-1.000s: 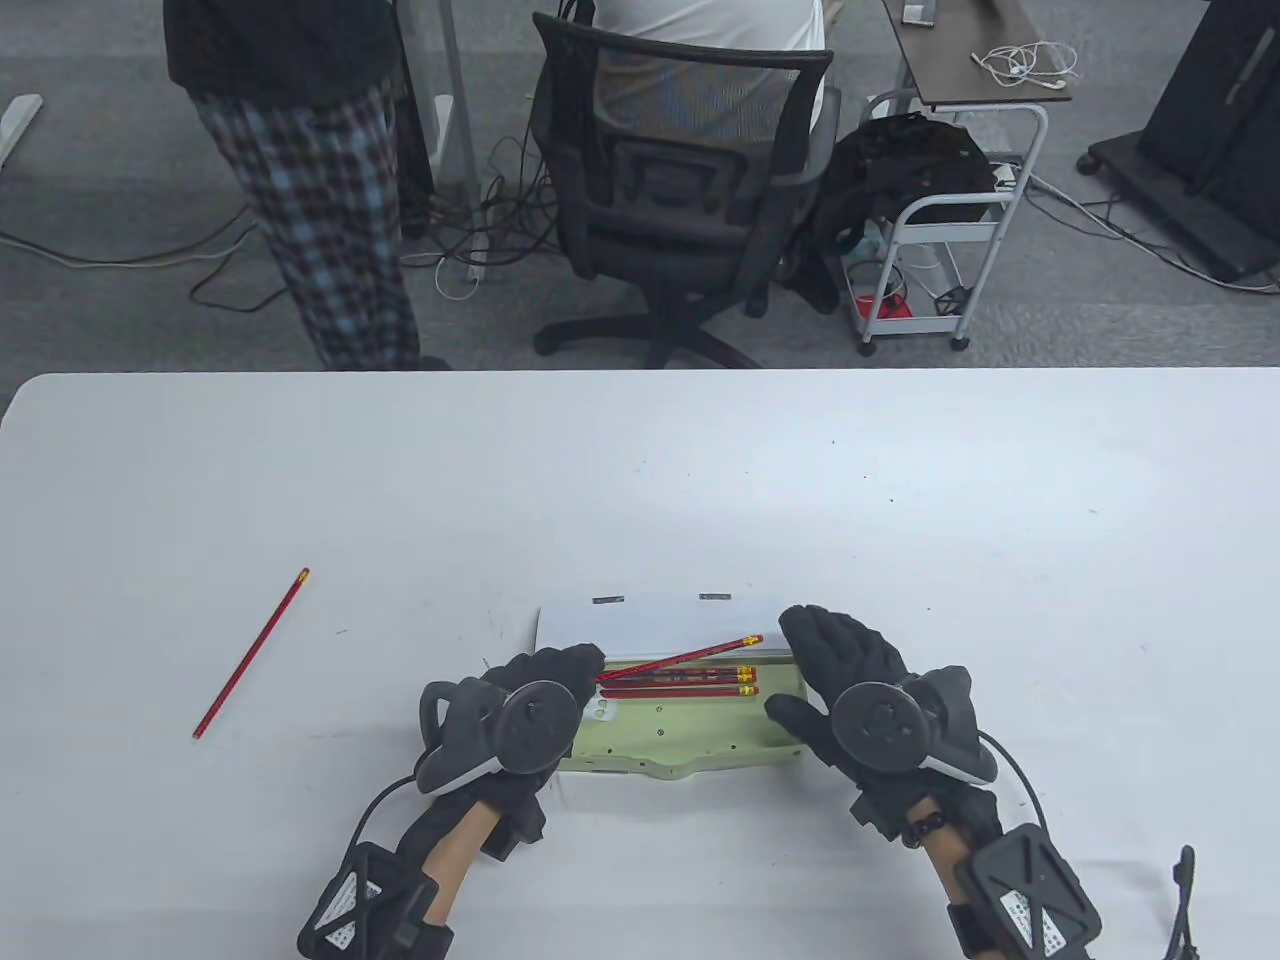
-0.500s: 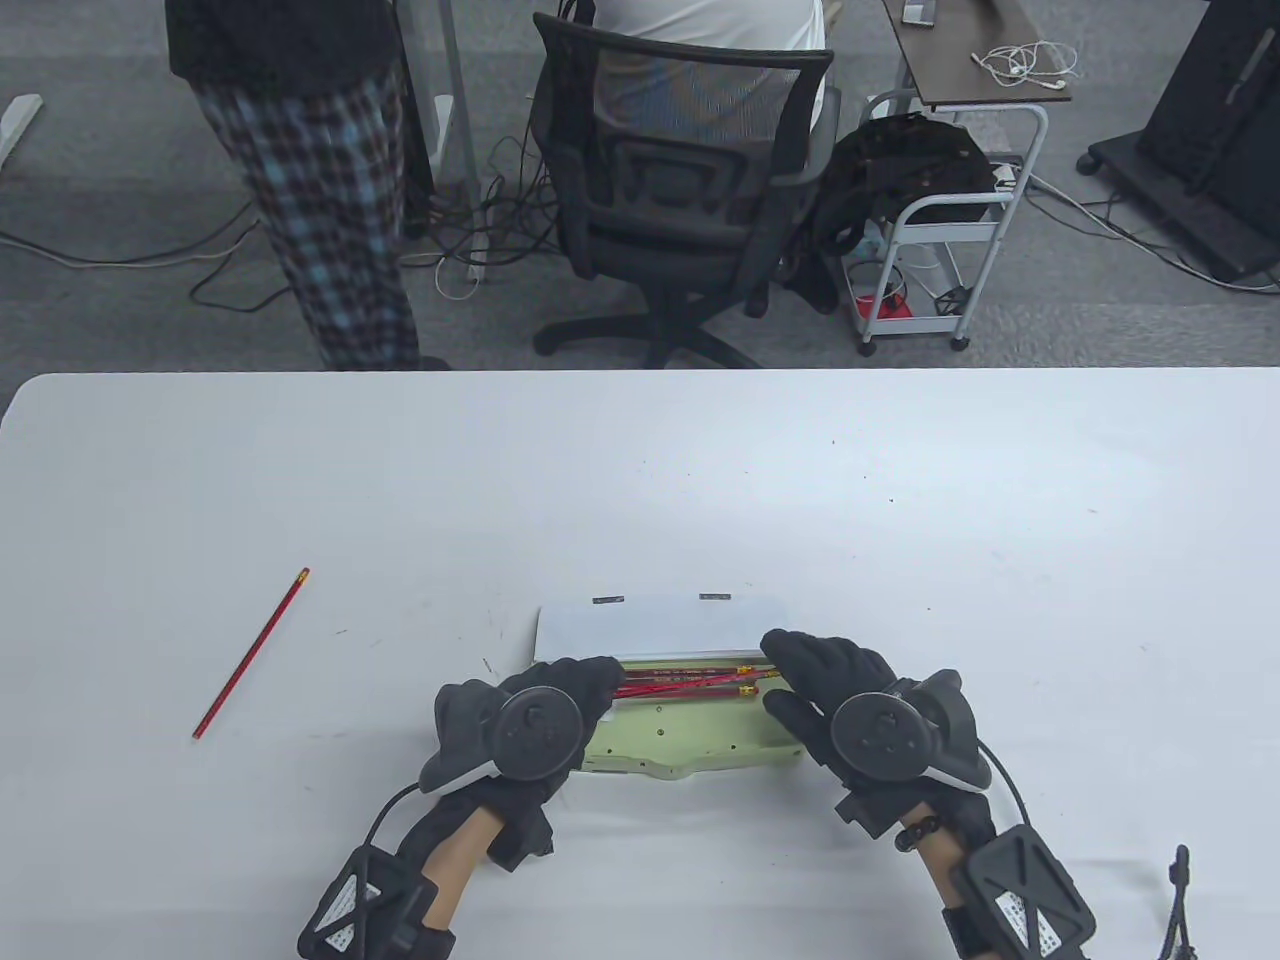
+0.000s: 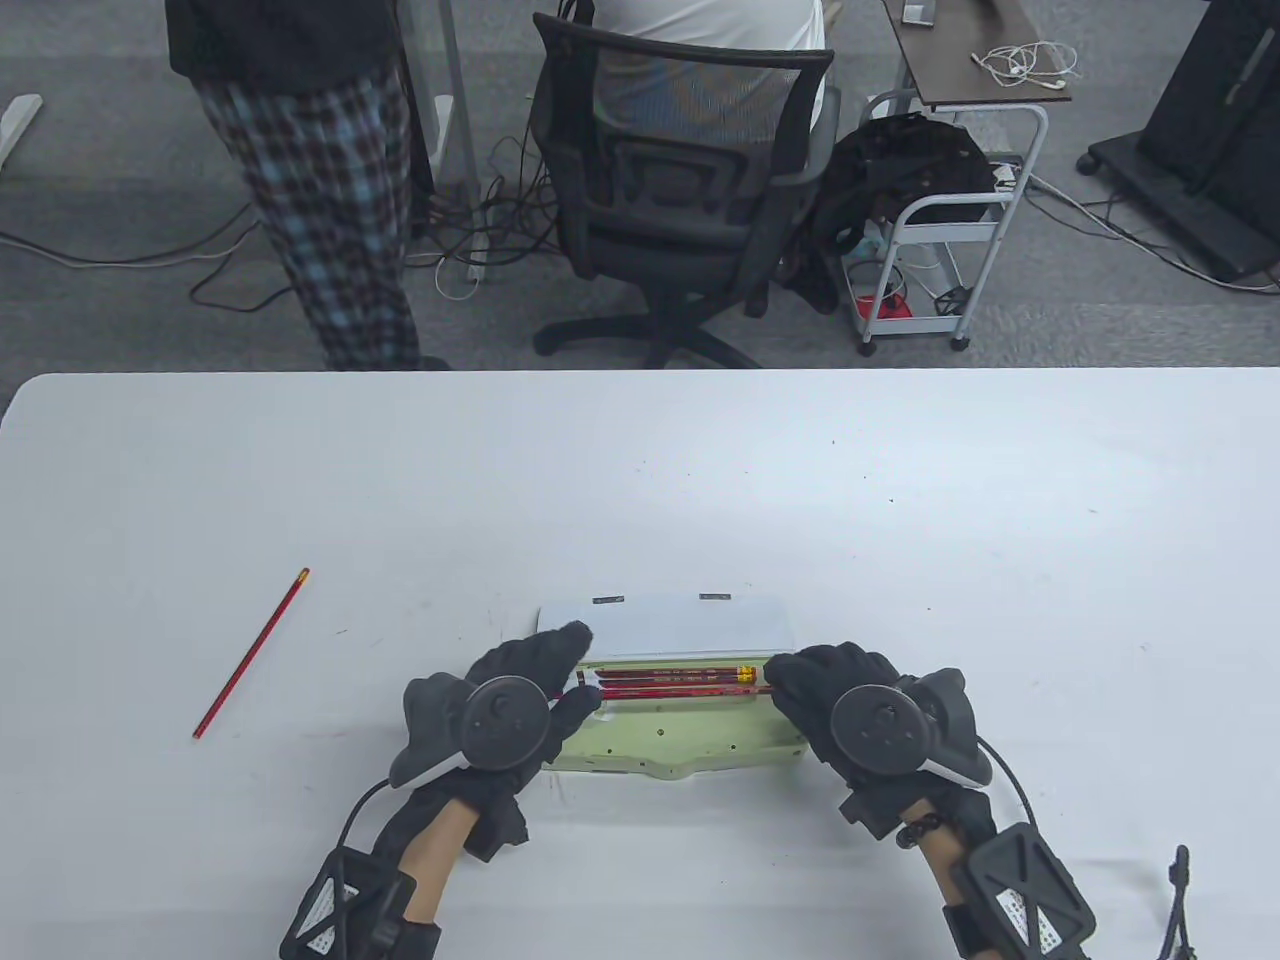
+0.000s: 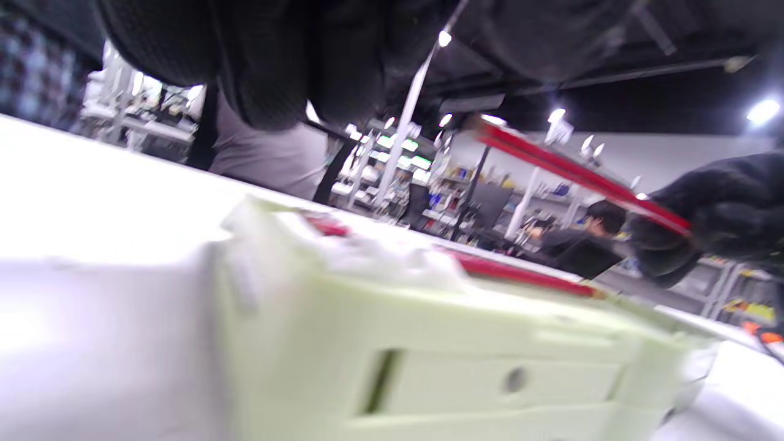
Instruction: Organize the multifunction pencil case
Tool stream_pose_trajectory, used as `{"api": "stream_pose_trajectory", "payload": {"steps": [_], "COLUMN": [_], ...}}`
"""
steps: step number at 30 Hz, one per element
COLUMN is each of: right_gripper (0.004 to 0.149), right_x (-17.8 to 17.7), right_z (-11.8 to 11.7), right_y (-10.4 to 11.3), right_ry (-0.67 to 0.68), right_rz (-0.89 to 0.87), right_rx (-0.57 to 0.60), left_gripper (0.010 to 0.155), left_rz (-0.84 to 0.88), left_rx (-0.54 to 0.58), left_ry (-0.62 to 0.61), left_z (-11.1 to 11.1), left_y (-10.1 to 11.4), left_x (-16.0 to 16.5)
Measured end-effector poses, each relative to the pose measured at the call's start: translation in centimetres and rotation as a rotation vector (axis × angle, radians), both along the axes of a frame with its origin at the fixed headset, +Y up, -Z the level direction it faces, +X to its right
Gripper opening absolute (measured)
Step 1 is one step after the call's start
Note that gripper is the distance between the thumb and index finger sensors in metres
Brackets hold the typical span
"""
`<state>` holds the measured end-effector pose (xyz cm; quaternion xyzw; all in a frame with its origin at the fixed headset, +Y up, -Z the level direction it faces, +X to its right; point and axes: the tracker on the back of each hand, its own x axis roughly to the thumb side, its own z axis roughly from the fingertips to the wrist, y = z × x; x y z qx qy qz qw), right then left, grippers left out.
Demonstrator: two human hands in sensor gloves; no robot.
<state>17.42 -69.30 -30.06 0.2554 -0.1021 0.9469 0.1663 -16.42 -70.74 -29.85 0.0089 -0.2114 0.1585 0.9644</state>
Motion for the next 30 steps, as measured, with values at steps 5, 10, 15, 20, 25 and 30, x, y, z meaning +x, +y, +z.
{"api": "stream_pose_trajectory", "payload": {"steps": [5, 10, 15, 20, 25, 30], "right_gripper": [0.041, 0.041, 0.041, 0.041, 0.041, 0.041], "right_x": [1.2, 1.7, 1.4, 0.8, 0.3, -0.6], "right_z": [-0.6, -1.0, -0.9, -0.8, -0.8, -0.5], "right_y": [-0.2, -0.6, -0.7, -0.8, -1.1, -1.1], "right_ry": [-0.039, -0.055, -0.052, -0.044, -0.042, -0.039], "right_rz": [0.032, 0.063, 0.085, 0.109, 0.132, 0.172], "right_rx": [-0.04, -0.072, -0.067, -0.055, -0.048, 0.001], "left_gripper": [0.099, 0.106, 0.108, 0.108, 0.108, 0.107], "left_rz": [-0.003, -0.057, -0.095, -0.097, -0.104, -0.103], "left_rx": [-0.19, -0.316, -0.365, -0.356, -0.354, -0.355], "left_ry": [0.039, 0.024, -0.015, -0.014, -0.012, -0.011], "left_z": [-1.4, -1.9, -2.0, -2.0, -2.0, -2.0], "left_y": [-2.1, -3.6, -4.5, -4.4, -4.4, -4.4], "left_x": [-3.5, -3.9, -3.0, -2.8, -2.7, -2.7]}}
